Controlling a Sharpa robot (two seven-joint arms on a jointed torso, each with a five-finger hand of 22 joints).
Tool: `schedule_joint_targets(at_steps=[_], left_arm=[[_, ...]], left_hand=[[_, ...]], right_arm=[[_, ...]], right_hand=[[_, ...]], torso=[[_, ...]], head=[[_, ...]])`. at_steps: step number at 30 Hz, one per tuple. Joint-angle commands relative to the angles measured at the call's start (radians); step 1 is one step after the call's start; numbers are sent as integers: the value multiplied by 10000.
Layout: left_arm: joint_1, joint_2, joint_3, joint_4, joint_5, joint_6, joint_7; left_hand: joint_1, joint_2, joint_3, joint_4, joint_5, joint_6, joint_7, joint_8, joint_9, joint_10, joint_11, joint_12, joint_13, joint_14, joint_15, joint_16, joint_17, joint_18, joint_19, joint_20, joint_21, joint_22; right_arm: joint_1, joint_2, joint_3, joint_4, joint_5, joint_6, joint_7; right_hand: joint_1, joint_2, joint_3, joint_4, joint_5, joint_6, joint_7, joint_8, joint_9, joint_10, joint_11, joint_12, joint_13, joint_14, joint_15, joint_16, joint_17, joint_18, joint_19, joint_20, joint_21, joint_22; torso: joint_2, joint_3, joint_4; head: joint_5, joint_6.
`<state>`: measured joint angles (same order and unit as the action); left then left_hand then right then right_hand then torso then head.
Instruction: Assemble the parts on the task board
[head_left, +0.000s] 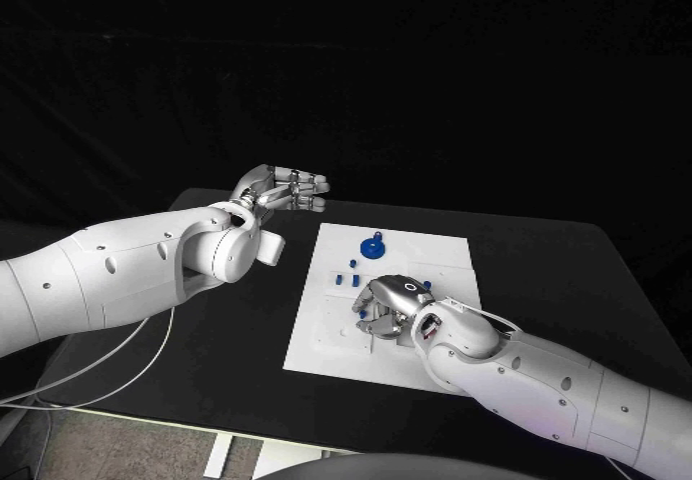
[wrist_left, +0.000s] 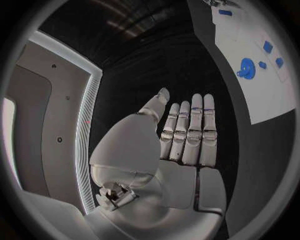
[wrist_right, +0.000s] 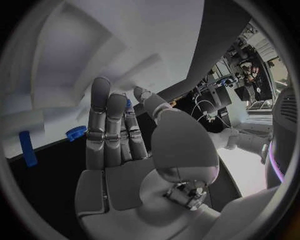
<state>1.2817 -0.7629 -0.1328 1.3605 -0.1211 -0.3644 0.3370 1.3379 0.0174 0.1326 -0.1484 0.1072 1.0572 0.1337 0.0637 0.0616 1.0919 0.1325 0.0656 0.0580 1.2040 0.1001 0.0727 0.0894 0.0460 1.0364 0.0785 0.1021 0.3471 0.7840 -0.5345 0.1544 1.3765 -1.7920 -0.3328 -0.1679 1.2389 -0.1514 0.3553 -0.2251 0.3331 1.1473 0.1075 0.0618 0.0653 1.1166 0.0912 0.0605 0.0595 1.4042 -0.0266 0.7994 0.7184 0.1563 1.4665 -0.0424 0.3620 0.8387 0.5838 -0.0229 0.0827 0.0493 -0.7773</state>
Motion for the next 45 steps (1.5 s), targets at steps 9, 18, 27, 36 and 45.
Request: schedule_joint_targets(at_steps=[9, 18, 27, 36, 45], left_arm=[[6, -13, 1, -12, 119, 91, 46], [5, -19, -1, -78, 133, 105, 51], [1, -6, -1, -113, 168, 151, 47], [-3, 9, -2, -136, 223, 173, 40], [-5, 11, -5, -139, 247, 177, 40]], left_hand=[[3, 33, -57, 112, -41, 22, 9, 5, 14, -29, 9, -29, 5, 16, 23, -26, 29, 139, 53, 52, 9, -104], [3, 33, -57, 112, -41, 22, 9, 5, 14, -29, 9, -29, 5, 16, 23, -26, 29, 139, 53, 52, 9, -104], [36, 44, -86, 129, -41, 25, 8, 6, 14, -36, 7, -29, 5, 42, 10, -22, 39, 193, 200, 26, 90, -136], [31, 42, -94, 133, -42, 19, 11, 4, 13, -37, 9, -28, 6, 41, 12, -24, 39, 197, 199, 28, 96, -138], [27, 43, -113, 139, -45, 16, 14, 7, 15, -39, 9, -28, 6, 34, 17, -27, 38, 203, 185, 38, 106, -149]], right_arm=[[-26, -502, 268, 777, 331, -483, -158], [4, -1248, 1285, 1425, 648, 63, -391], [140, -1750, 1965, 1272, 1043, 1201, -26], [196, -1846, 2074, 812, 653, 2003, -307], [202, -1659, 2083, 354, 192, 2488, -528]], right_hand=[[-18, -15, 91, -81, 64, -51, 25, 6, -9, 121, -41, 25, -8, 91, 51, 178, -134, 140, 417, -7, 312, -298], [-38, -88, 358, -51, 139, -59, 24, 8, -8, 232, -70, 30, -8, 241, 13, 249, -107, 133, 414, -45, 753, -523], [-43, -92, 425, -153, 283, -153, 28, 9, -12, 59, -27, 25, -6, 310, 34, 286, -53, 165, 406, -39, 1037, -694], [1084, -166, -1900, 952, -36, -3021, -423, -50, -84, -986, 217, 53, -28, 311, 219, 251, -145, 373, 440, 174, 981, -1355], [1503, -381, -2049, 1730, -225, -2323, -386, -17, -56, -1207, 266, 64, -6, 290, 254, 269, -207, 371, 423, 197, 1405, -2352]], torso=[[-11, 12, -18], [-17, 2, -30], [-21, 15, -35], [-9, 20, -7], [-6, 13, -8]], head=[[-36, 37], [-182, 127], [-265, 233], [-357, 299], [-335, 308]])
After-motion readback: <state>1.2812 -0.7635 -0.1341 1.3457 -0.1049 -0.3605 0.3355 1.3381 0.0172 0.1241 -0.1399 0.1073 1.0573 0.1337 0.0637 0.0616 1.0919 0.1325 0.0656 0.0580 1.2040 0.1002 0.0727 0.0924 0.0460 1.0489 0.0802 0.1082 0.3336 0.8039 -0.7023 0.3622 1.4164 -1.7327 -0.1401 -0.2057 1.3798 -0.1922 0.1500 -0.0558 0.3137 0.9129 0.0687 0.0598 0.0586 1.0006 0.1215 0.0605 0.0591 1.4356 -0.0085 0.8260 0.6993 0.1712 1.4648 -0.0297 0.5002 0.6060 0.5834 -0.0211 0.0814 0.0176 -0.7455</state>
